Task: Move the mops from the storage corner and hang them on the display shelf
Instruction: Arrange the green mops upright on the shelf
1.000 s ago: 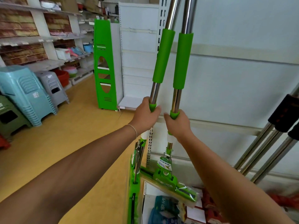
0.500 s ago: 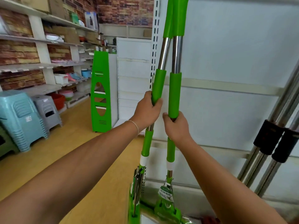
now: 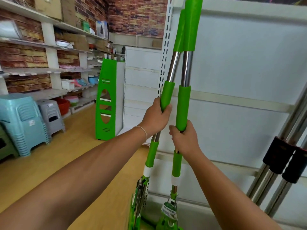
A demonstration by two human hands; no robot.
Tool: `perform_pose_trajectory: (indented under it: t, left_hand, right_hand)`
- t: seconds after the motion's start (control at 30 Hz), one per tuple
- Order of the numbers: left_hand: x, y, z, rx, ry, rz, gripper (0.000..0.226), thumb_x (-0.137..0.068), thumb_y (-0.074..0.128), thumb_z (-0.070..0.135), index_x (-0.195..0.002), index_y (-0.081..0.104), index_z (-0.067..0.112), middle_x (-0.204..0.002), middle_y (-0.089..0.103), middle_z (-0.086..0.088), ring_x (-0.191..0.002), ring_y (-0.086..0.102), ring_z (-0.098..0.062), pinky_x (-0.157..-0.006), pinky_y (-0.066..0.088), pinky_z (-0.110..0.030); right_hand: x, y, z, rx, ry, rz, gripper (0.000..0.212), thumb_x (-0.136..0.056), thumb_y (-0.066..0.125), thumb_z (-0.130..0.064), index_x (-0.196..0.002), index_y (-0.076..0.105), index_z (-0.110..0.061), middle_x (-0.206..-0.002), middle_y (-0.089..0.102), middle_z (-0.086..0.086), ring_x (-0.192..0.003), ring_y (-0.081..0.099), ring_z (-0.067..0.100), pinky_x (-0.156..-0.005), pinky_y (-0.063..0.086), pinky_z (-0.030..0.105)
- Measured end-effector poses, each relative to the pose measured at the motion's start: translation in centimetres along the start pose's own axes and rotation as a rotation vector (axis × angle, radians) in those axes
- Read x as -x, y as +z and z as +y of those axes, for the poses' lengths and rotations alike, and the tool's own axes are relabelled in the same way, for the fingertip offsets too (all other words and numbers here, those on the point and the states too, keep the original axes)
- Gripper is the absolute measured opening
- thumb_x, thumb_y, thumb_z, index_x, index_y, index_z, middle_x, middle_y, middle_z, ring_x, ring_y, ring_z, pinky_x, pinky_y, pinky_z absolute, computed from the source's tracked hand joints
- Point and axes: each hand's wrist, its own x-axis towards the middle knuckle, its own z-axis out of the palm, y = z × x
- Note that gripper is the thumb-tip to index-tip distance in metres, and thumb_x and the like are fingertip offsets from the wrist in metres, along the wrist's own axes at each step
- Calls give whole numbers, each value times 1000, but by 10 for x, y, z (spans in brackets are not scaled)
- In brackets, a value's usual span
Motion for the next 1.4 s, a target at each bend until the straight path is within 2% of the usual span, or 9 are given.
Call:
perform_pose_trajectory:
  t: [0.17, 0.3, 0.47, 0.6, 0.7, 0.9, 1.07, 1.2, 1.4]
  left_hand:
    - [13, 3, -28, -7, -43, -41, 20, -101, 47, 39, -111, 44, 22, -80, 57, -1, -68, 57, -15, -54, 39, -23]
    - [44, 10, -82, -100, -117, -122, 21, -100, 50, 38, -110, 48, 19, -77, 55, 6, -66, 53, -7, -54, 34, -18]
    - [90, 24, -152, -62, -374, -365, 29, -95, 61, 30, -118, 48, 21, -94, 58, -3, -82, 55, -20, -74, 48, -33]
    - [116, 34, -186, -84, -487, -427, 44, -87, 70, 17, -124, 46, 21, -113, 60, -5, -101, 59, -25, -91, 50, -39]
    - [130, 39, -205, -154, -512, -463, 53, -84, 68, 8, -131, 44, 16, -115, 59, -8, -99, 57, -27, -86, 48, -38]
    - [142, 39, -234, -194, -451, -460, 50, -80, 66, 1, -122, 47, 21, -90, 57, 10, -78, 56, -9, -66, 43, -23]
    - [132, 25, -245, -319, -338, -660, 64, -84, 71, 12, -138, 40, 19, -124, 61, -6, -112, 56, -25, -89, 42, -28]
    - [126, 20, -247, -399, -256, -727, 62, -89, 67, 16, -140, 33, 14, -122, 57, -11, -102, 53, -26, -84, 38, -29]
    - [123, 22, -246, -408, -205, -660, 50, -86, 64, 8, -128, 38, 6, -104, 50, -8, -91, 51, -26, -77, 39, -32]
  right_hand:
    - [7, 4, 19, 8, 42, -11, 19, -90, 60, -28, -97, 52, -13, -95, 66, 18, -86, 66, 32, -77, 56, 47]
    - [38, 10, 68, 108, 130, -45, 21, -96, 58, -32, -95, 57, -11, -79, 62, 6, -74, 60, 23, -60, 46, 28]
    - [77, 20, 142, 229, 306, -111, 14, -93, 62, -28, -96, 54, -18, -77, 59, -1, -66, 55, 14, -57, 45, 28]
    - [106, 30, 195, 303, 497, -185, 14, -91, 62, -26, -93, 58, -12, -84, 64, 7, -77, 59, 23, -68, 45, 32]
    - [120, 36, 219, 311, 554, -229, 13, -89, 65, -27, -91, 60, -15, -86, 65, 5, -83, 60, 26, -74, 46, 33]
    - [139, 38, 235, 188, 589, -215, 20, -85, 69, -29, -87, 59, -13, -82, 65, 12, -74, 60, 23, -69, 50, 35]
    - [167, 35, 229, 162, 621, -76, 12, -81, 66, -18, -85, 57, -11, -74, 60, 10, -68, 58, 20, -67, 52, 37]
    - [197, 30, 214, 207, 638, 22, 15, -80, 70, -13, -77, 56, -18, -72, 60, 5, -70, 60, 22, -69, 53, 37]
    - [232, 35, 189, 231, 665, 63, 15, -80, 72, -8, -79, 58, -11, -72, 59, 6, -65, 57, 16, -63, 47, 28]
